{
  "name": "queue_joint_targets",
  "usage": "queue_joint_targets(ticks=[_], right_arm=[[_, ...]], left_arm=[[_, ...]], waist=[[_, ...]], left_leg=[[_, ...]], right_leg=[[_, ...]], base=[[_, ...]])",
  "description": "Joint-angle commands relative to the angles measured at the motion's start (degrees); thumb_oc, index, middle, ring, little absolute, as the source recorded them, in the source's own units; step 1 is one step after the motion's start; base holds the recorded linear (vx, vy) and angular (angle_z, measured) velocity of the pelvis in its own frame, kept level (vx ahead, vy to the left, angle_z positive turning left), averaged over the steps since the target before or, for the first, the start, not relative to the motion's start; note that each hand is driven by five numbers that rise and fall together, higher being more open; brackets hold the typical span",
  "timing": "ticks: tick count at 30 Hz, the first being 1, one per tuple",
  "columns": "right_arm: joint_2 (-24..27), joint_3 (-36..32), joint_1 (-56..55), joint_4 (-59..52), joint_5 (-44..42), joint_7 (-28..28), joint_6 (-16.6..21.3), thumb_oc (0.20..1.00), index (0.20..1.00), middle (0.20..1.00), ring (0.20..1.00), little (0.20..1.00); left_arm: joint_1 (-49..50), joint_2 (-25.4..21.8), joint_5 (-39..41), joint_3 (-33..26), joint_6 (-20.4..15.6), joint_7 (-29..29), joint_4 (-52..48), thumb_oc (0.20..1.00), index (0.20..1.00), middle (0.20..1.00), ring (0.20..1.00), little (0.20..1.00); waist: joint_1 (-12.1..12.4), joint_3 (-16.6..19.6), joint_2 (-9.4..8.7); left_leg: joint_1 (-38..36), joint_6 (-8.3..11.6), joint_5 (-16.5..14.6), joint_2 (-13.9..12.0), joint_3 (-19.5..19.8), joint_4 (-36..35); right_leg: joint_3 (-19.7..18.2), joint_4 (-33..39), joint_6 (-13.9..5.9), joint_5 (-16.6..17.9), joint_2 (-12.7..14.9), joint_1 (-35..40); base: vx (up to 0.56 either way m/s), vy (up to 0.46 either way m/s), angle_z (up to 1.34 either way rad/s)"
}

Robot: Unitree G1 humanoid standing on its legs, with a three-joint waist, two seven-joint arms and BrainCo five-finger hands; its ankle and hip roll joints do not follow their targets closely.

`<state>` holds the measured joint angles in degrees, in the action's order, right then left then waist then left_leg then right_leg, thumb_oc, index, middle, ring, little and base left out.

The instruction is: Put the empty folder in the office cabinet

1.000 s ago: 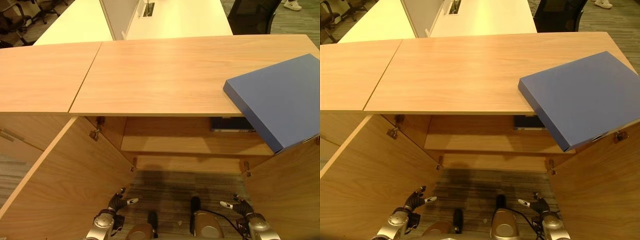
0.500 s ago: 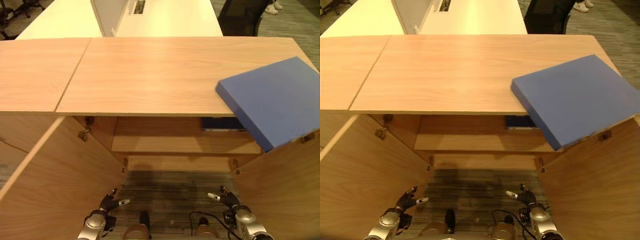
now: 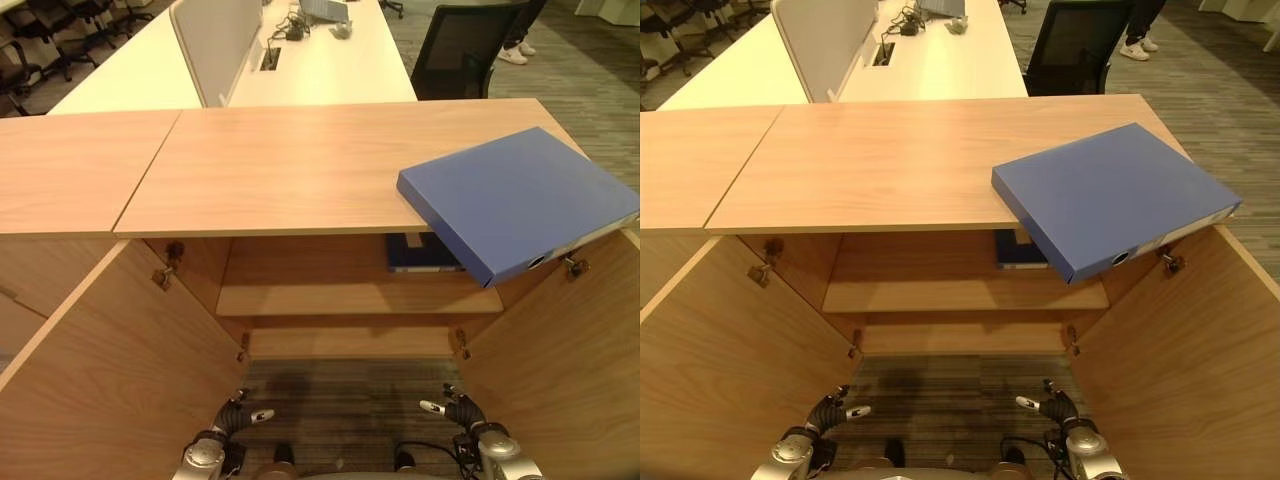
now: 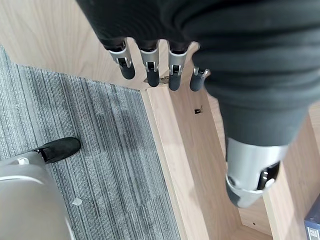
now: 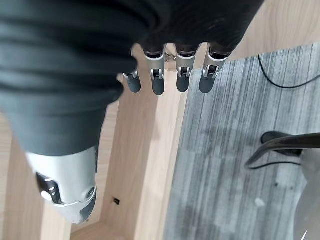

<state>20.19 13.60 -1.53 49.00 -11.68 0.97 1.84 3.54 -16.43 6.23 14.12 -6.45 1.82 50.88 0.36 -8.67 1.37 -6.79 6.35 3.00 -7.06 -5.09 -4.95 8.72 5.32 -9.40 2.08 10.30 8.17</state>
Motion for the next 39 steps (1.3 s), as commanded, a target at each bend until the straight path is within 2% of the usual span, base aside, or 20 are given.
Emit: queue_joint_targets(ticks=[1,6,10,12,17,21,27,30,33,36,39], right_arm=[[0.20,0.33,2.32,-4.33,1.07,-0.26,1.19,1.000,1.000,1.000,1.000,1.000],[1.56,-1.65,1.52,-8.75,2.43,1.71,1.99,1.000,1.000,1.000,1.000,1.000],[3.91,-3.88,0.34,-11.87,8.07,5.01,2.79,1.000,1.000,1.000,1.000,1.000],[6.80,-8.44,-1.56,-17.19,13.56,9.63,4.54,1.000,1.000,1.000,1.000,1.000],[12.23,-17.90,-3.61,-27.60,22.39,16.51,4.16,1.000,1.000,1.000,1.000,1.000],[16.53,-23.44,-3.25,-35.02,31.37,21.35,2.82,1.000,1.000,1.000,1.000,1.000],[19.63,-28.56,-3.17,-39.73,38.24,26.33,0.73,1.000,1.000,1.000,1.000,1.000],[23.31,-33.72,-5.50,-43.04,48.40,32.54,-3.21,1.000,1.000,1.000,1.000,1.000],[26.18,-36.91,-6.75,-47.99,56.29,36.17,-5.81,1.000,1.000,1.000,1.000,1.000],[27.50,-38.41,-7.49,-50.91,60.09,36.86,-7.34,1.000,1.000,1.000,1.000,1.000],[32.95,-38.57,-7.39,-52.74,66.48,36.84,-9.56,1.000,1.000,1.000,1.000,1.000]], left_arm=[[-3.10,-1.71,-1.55,0.63,-1.34,0.19,-0.97,1.000,1.000,1.000,1.000,1.000],[-2.26,-1.73,-1.84,0.28,-1.28,0.44,-1.64,1.000,1.000,1.000,1.000,1.000],[-1.38,-1.91,-2.22,-0.17,-1.44,0.81,-3.02,1.000,1.000,1.000,1.000,1.000],[-0.10,-2.54,-3.22,-0.38,-2.35,1.24,-4.75,1.000,1.000,1.000,1.000,1.000],[1.09,-2.59,-3.64,-0.76,-2.93,1.28,-6.58,1.000,1.000,1.000,1.000,1.000],[1.69,-2.68,-3.89,-1.02,-3.13,1.12,-7.38,1.000,1.000,1.000,1.000,1.000],[1.84,-2.72,-4.54,-0.82,-3.43,1.64,-7.66,1.000,1.000,1.000,1.000,1.000],[2.34,-2.22,-5.36,-0.73,-3.93,2.79,-7.77,1.000,1.000,1.000,1.000,1.000],[2.87,-1.96,-6.69,-0.43,-4.24,3.61,-7.17,1.000,1.000,1.000,1.000,1.000],[3.11,-1.60,-7.28,0.16,-4.47,3.90,-7.07,1.000,1.000,1.000,1.000,1.000],[3.30,-1.65,-7.75,0.85,-5.03,3.69,-6.77,1.000,1.000,1.000,1.000,1.000]], waist=[[-0.14,-2.20,-1.68],[-0.53,-1.95,-1.39],[-0.61,-1.63,-1.40],[-1.02,-1.42,-1.37],[-1.88,-1.35,-1.15],[-2.39,-1.93,-0.96],[-2.76,-2.34,-0.74],[-3.28,-1.85,-0.54],[-3.59,-1.44,-0.57],[-3.50,-1.18,-0.38],[-3.32,-0.78,-0.57]], left_leg=[[1.51,-0.92,-5.62,1.23,1.46,4.46],[0.47,-0.60,-5.23,0.77,1.43,3.53],[-0.04,-0.52,-5.14,0.45,1.52,3.14],[-0.49,-0.52,-5.10,0.19,1.54,2.70],[-0.20,-0.62,-4.81,-0.09,1.53,2.91],[0.08,-0.80,-6.19,-0.68,1.63,4.49],[0.81,-0.69,-6.73,-1.21,1.79,5.71],[0.13,-0.37,-6.40,-1.60,1.67,4.81],[-0.35,-0.13,-6.21,-1.79,1.57,4.20],[-0.55,0.01,-6.10,-1.92,1.62,3.90],[-0.74,0.30,-5.91,-2.24,1.56,3.70]], right_leg=[[0.49,-3.36,0.23,-3.96,-0.03,-0.09],[0.36,-3.26,0.43,-4.31,-0.52,0.57],[0.39,-3.42,0.49,-4.68,-0.93,0.90],[0.34,-3.64,0.44,-5.00,-1.14,1.10],[-0.02,-5.12,0.63,-5.30,-1.34,0.26],[-0.59,-8.32,0.95,-7.12,-1.66,-1.08],[-0.70,-10.29,1.31,-8.44,-2.31,-2.36],[-0.41,-9.36,1.27,-8.62,-2.65,-1.37],[-0.45,-8.68,1.20,-8.69,-2.96,-0.81],[-0.34,-8.35,1.21,-8.65,-3.06,-0.57],[-0.09,-7.99,1.25,-8.65,-3.22,-0.26]], base=[[0.01,-0.037,0.02],[0.00,-0.009,0.00],[0.02,-0.027,0.03],[0.02,-0.013,0.01],[0.01,-0.005,0.00],[0.01,-0.014,-0.01],[0.00,-0.019,-0.02],[0.01,-0.011,0.01],[0.00,0.000,0.00],[0.02,-0.009,-0.01],[0.00,-0.006,-0.01]])
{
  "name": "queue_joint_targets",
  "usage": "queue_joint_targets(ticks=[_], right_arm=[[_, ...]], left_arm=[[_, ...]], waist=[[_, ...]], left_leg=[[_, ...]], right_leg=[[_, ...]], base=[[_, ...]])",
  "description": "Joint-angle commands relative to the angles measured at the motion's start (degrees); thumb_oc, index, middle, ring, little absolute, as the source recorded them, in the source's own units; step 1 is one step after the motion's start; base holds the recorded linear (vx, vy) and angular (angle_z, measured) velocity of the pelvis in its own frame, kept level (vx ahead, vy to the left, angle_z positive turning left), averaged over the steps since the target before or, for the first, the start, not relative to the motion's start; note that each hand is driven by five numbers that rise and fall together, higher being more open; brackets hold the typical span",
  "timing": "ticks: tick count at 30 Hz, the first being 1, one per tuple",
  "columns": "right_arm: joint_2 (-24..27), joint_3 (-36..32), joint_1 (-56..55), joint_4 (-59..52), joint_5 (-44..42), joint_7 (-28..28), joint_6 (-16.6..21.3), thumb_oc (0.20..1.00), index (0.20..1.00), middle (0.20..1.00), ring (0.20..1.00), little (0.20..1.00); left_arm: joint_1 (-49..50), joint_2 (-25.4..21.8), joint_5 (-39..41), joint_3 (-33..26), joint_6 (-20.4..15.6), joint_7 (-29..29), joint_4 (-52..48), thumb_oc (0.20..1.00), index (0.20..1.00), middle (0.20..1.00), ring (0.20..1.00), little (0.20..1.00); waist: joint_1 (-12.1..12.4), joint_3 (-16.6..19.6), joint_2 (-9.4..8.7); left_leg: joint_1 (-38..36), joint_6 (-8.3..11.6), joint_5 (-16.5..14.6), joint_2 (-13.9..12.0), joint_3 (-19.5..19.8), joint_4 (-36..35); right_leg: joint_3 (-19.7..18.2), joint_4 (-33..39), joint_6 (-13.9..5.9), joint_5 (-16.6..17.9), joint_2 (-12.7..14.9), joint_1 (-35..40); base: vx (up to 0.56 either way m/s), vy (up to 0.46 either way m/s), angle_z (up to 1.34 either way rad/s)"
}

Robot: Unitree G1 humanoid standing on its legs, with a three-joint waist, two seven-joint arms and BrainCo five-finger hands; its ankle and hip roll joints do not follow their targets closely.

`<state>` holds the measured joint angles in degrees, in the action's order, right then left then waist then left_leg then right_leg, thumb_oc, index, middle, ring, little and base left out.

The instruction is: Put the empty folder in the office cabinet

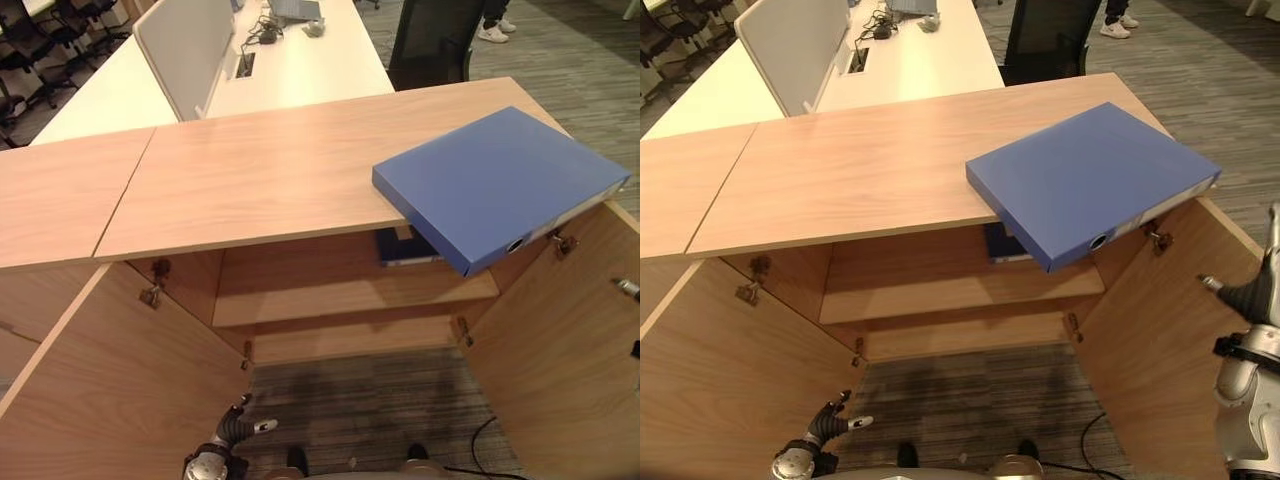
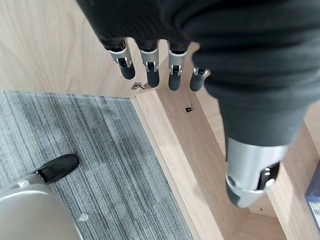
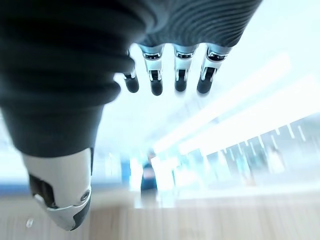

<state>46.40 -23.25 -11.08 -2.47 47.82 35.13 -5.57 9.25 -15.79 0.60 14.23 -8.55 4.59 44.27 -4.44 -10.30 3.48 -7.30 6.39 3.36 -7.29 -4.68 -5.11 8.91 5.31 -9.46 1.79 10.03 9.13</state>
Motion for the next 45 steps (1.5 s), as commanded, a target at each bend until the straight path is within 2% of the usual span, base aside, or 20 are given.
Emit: queue_joint_targets(ticks=[1,4,11,19,20,23,26,31,45], right_arm=[[6.79,-1.68,2.20,-1.23,6.98,2.70,-2.15,1.000,1.000,1.000,1.000,1.000],[10.98,-0.64,3.06,-0.95,9.86,1.95,-3.32,1.000,1.000,1.000,1.000,1.000],[12.87,2.20,4.41,0.98,10.68,1.83,-3.56,1.000,1.000,1.000,1.000,1.000],[14.86,5.57,8.95,1.66,9.18,2.58,-2.77,1.000,1.000,1.000,1.000,1.000],[15.54,6.30,10.09,1.90,9.05,2.80,-3.09,1.000,1.000,1.000,1.000,1.000],[16.64,6.93,11.55,2.29,8.98,2.90,-3.41,1.000,1.000,1.000,1.000,1.000],[16.24,5.67,11.10,1.58,8.57,3.20,-3.57,1.000,1.000,1.000,1.000,1.000],[15.31,4.00,10.02,0.36,7.97,3.42,-3.62,1.000,1.000,1.000,1.000,1.000],[11.69,3.71,10.37,-1.54,5.96,3.43,-2.90,1.000,1.000,1.000,1.000,1.000]], left_arm=[[-2.40,-2.26,-2.11,0.73,-2.93,0.92,-0.16,1.000,1.000,1.000,1.000,1.000],[-2.22,-2.62,-1.97,1.28,-3.49,1.08,-0.41,1.000,1.000,1.000,1.000,1.000],[-2.36,-3.10,-1.29,1.79,-3.98,1.54,-0.66,1.000,1.000,1.000,1.000,1.000],[-3.60,-5.06,0.50,1.83,-4.54,2.74,-2.62,1.000,1.000,1.000,1.000,1.000],[-4.40,-5.52,1.73,1.56,-4.84,3.65,-2.88,1.000,1.000,1.000,1.000,1.000],[-5.33,-6.34,3.10,0.65,-5.03,4.52,-3.49,1.000,1.000,1.000,1.000,1.000],[-5.69,-6.29,3.47,-0.09,-4.88,4.79,-3.16,1.000,1.000,1.000,1.000,1.000],[-5.81,-6.33,3.62,-0.50,-4.58,4.74,-3.41,1.000,1.000,1.000,1.000,1.000],[-5.88,-6.03,3.44,-0.90,-4.24,4.80,-3.48,1.000,1.000,1.000,1.000,1.000]], waist=[[1.47,0.86,-2.65],[1.74,1.01,-2.87],[2.09,0.73,-2.94],[2.12,-3.30,-3.32],[2.16,-4.83,-3.36],[1.85,-5.71,-3.47],[1.56,-5.46,-3.52],[1.33,-6.09,-3.84],[1.51,-6.92,-4.43]], left_leg=[[-0.24,0.26,-6.27,-2.02,1.15,3.86],[-0.17,0.49,-6.31,-2.23,1.23,4.11],[0.12,0.80,-6.67,-2.65,1.31,5.24],[7.09,0.99,-8.71,-2.86,2.83,14.25],[9.43,1.17,-9.18,-2.99,3.23,16.70],[14.20,0.92,-10.96,-3.55,4.30,22.19],[16.71,0.53,-13.32,-3.96,5.01,26.52],[16.97,0.11,-14.99,-4.04,5.51,28.76],[14.48,-0.37,-16.04,-3.28,4.99,28.46]], right_leg=[[-0.28,-7.98,1.32,-8.36,-2.96,-1.21],[-0.05,-8.02,1.34,-8.43,-3.05,-1.06],[0.43,-8.94,1.47,-8.91,-3.22,-1.16],[0.21,-17.88,2.23,-11.39,-3.07,-8.16],[0.12,-20.75,2.28,-11.65,-2.70,-10.70],[-0.76,-26.51,2.54,-13.36,-2.22,-15.55],[-1.37,-31.56,3.26,-15.97,-1.88,-18.19],[-1.87,-34.22,3.83,-17.50,-1.67,-18.83],[-2.85,-34.51,4.50,-17.97,-1.95,-17.80]], base=[[0.00,0.000,0.00],[0.00,0.000,0.00],[0.00,0.000,0.00],[-0.09,-0.015,0.06],[-0.12,-0.007,0.11],[-0.13,-0.020,0.08],[0.00,-0.013,0.07],[0.02,-0.002,0.00],[0.01,0.001,0.00]])
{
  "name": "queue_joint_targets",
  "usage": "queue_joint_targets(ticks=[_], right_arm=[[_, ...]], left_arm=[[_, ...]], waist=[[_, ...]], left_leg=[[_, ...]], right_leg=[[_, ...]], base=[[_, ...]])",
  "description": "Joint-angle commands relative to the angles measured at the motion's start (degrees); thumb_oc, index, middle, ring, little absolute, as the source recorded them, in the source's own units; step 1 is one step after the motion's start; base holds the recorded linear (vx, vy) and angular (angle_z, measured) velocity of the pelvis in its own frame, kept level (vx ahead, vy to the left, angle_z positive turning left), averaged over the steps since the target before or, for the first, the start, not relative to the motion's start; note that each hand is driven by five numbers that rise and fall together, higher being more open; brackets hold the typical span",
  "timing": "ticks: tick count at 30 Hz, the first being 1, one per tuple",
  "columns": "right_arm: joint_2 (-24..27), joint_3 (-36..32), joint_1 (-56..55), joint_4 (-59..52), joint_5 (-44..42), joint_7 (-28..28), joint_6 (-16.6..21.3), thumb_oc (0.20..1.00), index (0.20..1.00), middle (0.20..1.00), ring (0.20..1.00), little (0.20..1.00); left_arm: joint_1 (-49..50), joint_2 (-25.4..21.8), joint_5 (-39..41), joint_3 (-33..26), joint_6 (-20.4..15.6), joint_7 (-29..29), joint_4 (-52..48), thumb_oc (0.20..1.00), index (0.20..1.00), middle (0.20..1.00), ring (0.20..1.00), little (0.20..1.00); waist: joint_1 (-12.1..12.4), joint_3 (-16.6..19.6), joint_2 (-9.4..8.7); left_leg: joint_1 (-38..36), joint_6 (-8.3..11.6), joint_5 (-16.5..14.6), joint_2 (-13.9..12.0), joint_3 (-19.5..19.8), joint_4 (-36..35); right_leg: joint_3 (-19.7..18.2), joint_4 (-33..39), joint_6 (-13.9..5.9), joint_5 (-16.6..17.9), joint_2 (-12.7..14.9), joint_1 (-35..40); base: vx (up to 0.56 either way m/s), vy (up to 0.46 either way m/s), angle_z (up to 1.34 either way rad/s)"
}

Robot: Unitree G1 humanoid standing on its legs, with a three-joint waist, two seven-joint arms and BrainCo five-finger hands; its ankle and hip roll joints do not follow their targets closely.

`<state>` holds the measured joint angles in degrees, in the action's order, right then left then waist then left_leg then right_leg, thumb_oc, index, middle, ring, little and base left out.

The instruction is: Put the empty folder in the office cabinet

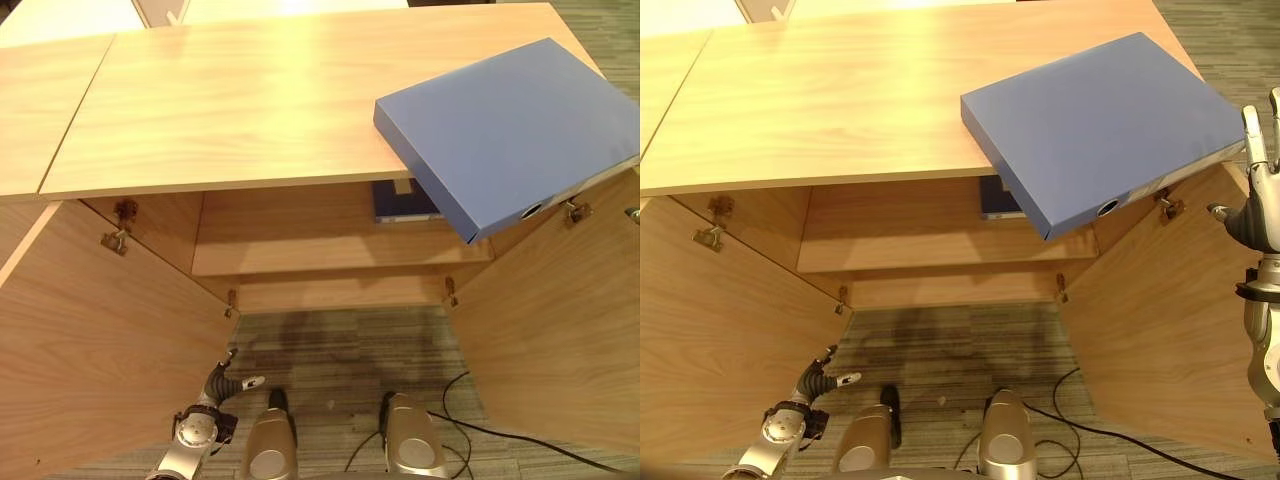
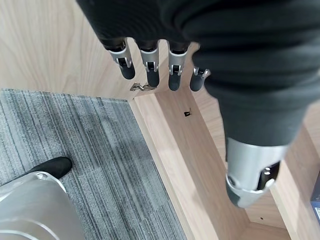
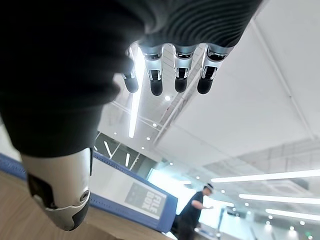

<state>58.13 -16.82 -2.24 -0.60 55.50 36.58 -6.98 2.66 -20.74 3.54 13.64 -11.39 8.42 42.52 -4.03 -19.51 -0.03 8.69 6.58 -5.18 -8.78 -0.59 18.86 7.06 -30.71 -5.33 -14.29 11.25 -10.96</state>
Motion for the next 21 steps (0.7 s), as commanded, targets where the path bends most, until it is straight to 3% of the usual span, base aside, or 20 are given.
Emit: queue_joint_targets(ticks=[1,9,21], right_arm=[[-0.46,-2.48,1.71,-3.60,-2.02,1.85,-1.33,1.000,1.000,1.000,1.000,1.000],[-1.48,-1.29,3.14,-4.40,-2.70,1.63,-0.62,1.000,1.000,1.000,1.000,1.000],[-4.12,8.46,8.83,-1.87,-6.96,-0.39,3.25,1.000,1.000,1.000,1.000,1.000]], left_arm=[[0.87,-1.13,0.83,-0.63,-1.38,1.00,-1.75,1.000,1.000,1.000,1.000,1.000],[0.83,-1.05,1.30,-0.83,-1.19,0.95,-1.60,1.000,1.000,1.000,1.000,1.000],[0.77,-1.67,2.44,-0.24,-1.19,1.11,-2.78,1.000,1.000,1.000,1.000,1.000]], waist=[[1.15,2.18,-0.89],[1.44,1.60,-0.76],[2.62,1.10,-0.49]], left_leg=[[-1.52,-0.58,-7.54,-1.81,0.86,4.74],[-0.82,-0.74,-7.91,-1.75,1.11,5.85],[-1.08,-0.83,-7.64,-1.46,1.57,5.68]], right_leg=[[-1.06,1.29,0.47,-2.01,-3.18,2.25],[-1.12,0.00,0.79,-2.44,-3.28,1.45],[-0.72,-0.38,1.12,-2.77,-3.00,2.06]], base=[[0.00,0.000,0.00],[0.00,0.000,0.00],[0.00,-0.001,0.01]])
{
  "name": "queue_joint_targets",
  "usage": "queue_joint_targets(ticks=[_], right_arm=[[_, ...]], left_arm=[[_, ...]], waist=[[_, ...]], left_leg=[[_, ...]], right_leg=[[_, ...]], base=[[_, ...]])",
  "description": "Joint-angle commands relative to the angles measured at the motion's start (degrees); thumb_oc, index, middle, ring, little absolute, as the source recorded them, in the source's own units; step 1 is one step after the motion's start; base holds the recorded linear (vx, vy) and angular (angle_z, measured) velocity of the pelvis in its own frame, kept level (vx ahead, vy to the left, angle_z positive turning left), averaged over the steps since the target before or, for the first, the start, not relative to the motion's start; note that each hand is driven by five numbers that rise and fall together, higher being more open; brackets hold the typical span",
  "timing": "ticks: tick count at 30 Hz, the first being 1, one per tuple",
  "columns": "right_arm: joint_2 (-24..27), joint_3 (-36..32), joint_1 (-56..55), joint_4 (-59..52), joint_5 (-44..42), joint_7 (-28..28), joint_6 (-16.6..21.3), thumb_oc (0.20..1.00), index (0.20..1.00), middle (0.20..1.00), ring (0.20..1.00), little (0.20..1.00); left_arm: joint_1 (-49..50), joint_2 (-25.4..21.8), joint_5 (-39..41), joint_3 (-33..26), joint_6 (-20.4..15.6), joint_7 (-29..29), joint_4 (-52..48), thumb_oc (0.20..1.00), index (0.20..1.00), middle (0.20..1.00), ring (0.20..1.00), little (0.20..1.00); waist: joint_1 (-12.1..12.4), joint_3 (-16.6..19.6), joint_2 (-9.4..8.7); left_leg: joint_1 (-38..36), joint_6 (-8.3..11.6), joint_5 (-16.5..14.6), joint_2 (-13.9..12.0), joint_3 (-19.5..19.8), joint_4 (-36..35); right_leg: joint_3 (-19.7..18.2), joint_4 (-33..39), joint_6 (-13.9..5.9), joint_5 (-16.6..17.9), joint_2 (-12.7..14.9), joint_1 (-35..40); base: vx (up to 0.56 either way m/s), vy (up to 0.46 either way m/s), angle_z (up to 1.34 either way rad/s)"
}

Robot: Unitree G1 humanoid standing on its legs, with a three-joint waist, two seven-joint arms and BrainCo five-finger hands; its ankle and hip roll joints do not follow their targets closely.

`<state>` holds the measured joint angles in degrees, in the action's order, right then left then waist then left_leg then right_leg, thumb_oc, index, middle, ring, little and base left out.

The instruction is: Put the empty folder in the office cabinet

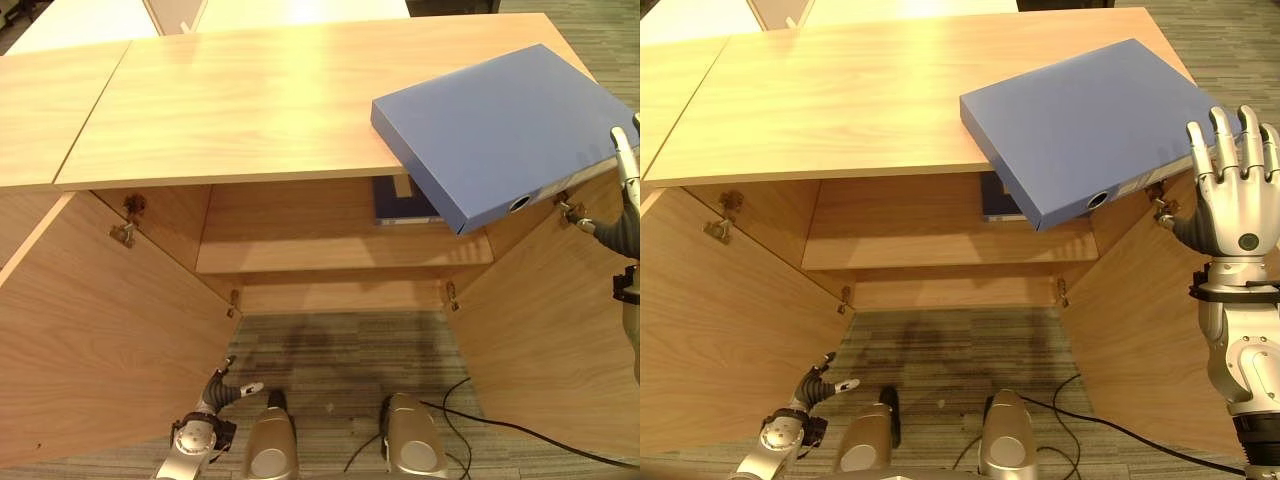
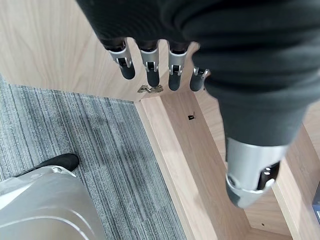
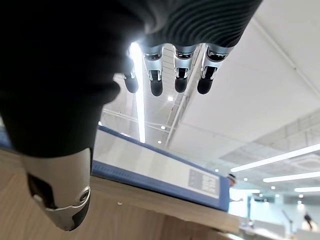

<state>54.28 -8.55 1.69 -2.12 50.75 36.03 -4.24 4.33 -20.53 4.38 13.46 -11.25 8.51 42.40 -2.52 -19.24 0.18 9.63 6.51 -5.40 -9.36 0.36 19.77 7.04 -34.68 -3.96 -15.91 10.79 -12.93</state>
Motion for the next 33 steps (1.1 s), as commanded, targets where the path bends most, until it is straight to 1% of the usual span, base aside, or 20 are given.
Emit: queue_joint_targets(ticks=[1,4,5,8,13,20,25,33], right_arm=[[-0.24,0.70,5.25,-0.27,-2.33,-0.04,0.71,1.000,1.000,1.000,1.000,1.000],[-0.17,1.82,6.08,-0.44,-2.35,-0.48,1.19,1.000,1.000,1.000,1.000,1.000],[0.45,3.37,7.33,-0.84,-2.39,-1.20,1.94,1.000,1.000,1.000,1.000,1.000],[0.49,4.15,7.97,-0.74,-2.69,-1.28,2.18,1.000,1.000,1.000,1.000,1.000],[-0.28,6.72,10.72,-1.01,-6.00,-2.24,4.00,1.000,1.000,1.000,1.000,1.000],[-0.76,6.87,11.48,-0.89,-7.99,-2.88,4.76,1.000,1.000,1.000,1.000,1.000],[-1.01,7.13,11.46,-1.14,-8.42,-3.61,4.86,1.000,1.000,1.000,1.000,1.000],[-2.14,7.82,11.84,-0.94,-9.52,-4.04,5.16,1.000,1.000,1.000,1.000,1.000]], left_arm=[[-0.80,-1.96,1.66,-0.07,-1.31,1.01,-2.73,1.000,1.000,1.000,1.000,1.000],[-0.69,-2.04,1.74,-0.08,-1.29,0.88,-2.66,1.000,1.000,1.000,1.000,1.000],[-0.66,-2.01,2.09,-0.08,-1.22,0.78,-2.51,1.000,1.000,1.000,1.000,1.000],[-0.58,-1.93,2.52,-0.23,-1.23,0.76,-2.52,1.000,1.000,1.000,1.000,1.000],[-0.73,-1.94,3.87,0.02,-1.24,0.89,-2.97,1.000,1.000,1.000,1.000,1.000],[-0.65,-2.35,4.07,-0.46,-1.16,0.92,-3.15,1.000,1.000,1.000,1.000,1.000],[-0.31,-1.71,6.66,-1.63,-0.90,0.91,-2.63,1.000,1.000,1.000,1.000,1.000],[-0.46,-1.61,8.28,-2.13,-0.92,0.85,-3.86,1.000,1.000,1.000,1.000,1.000]], waist=[[1.19,0.85,-0.73],[1.40,0.81,-0.72],[1.71,0.72,-0.67],[1.74,0.65,-0.65],[2.22,0.49,-0.55],[2.50,0.41,-0.55],[2.73,0.18,-0.50],[2.88,-0.18,-0.32]], left_leg=[[-2.08,-0.75,-7.37,-0.88,0.68,4.70],[-2.21,-0.73,-7.24,-0.85,0.74,4.59],[-2.30,-0.73,-7.19,-0.80,0.88,4.53],[-2.30,-0.72,-7.15,-0.83,0.92,4.54],[-1.93,-0.80,-7.08,-0.63,1.39,4.82],[-1.66,-0.83,-7.14,-0.55,1.87,5.08],[-1.40,-0.93,-7.24,-0.42,2.11,5.71],[-1.00,-1.10,-7.39,-0.33,2.47,6.10]], right_leg=[[-0.66,3.65,-0.25,-1.12,-2.50,4.14],[-0.54,3.76,-0.27,-1.10,-2.41,4.36],[-0.43,3.69,-0.27,-1.21,-2.39,4.53],[-0.41,3.62,-0.23,-1.27,-2.38,4.58],[0.06,3.22,-0.13,-1.44,-2.24,4.67],[0.18,2.94,-0.05,-1.65,-2.15,4.78],[0.27,2.38,0.08,-1.80,-2.04,4.65],[0.36,1.75,0.21,-2.04,-2.01,4.34]], base=[[0.00,0.000,0.00],[0.00,0.000,0.00],[0.00,0.000,0.00],[0.00,0.000,0.00],[0.00,-0.001,0.01],[0.00,-0.005,0.08],[0.00,0.000,0.00],[0.00,0.000,0.00]])
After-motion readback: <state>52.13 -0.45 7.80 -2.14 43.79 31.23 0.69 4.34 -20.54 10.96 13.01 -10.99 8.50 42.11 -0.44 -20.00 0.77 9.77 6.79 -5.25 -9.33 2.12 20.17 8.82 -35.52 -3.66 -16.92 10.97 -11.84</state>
